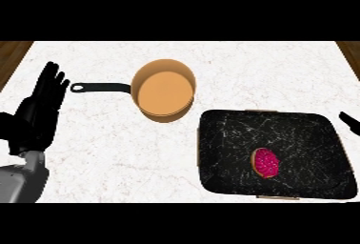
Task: Pick the cupcake from the tray and place it in the pot
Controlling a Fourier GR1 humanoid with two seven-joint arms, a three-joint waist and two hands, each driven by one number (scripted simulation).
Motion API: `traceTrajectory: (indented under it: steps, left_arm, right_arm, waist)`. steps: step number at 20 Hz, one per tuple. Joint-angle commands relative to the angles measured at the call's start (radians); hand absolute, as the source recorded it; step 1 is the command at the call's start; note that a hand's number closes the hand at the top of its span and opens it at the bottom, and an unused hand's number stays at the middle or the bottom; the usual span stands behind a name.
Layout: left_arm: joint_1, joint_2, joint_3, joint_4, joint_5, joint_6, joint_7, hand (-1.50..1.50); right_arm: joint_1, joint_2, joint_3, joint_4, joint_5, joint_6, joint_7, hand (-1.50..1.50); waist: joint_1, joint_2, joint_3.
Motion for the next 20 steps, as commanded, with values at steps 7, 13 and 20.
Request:
traceTrajectory:
  steps: [7,13,20]
  left_arm:
    - [0.008,0.01,0.056,0.039,0.023,-0.075,-0.024,0.0]
    - [0.031,-0.028,0.043,-0.047,-0.031,-0.041,0.024,0.0]
    - [0.008,-0.014,0.115,-0.012,-0.021,-0.093,0.041,0.0]
  right_arm:
    - [-0.295,0.061,0.237,-0.078,0.077,0.172,0.517,-1.5]
    - [-0.42,0.275,0.313,0.05,0.192,0.214,0.59,-1.5]
    - [-0.29,0.294,0.288,0.069,0.295,0.27,0.576,-1.5]
  waist:
    - [0.011,0.0,0.003]
    - [0.003,-0.003,0.004]
    - [-0.012,-0.004,0.005]
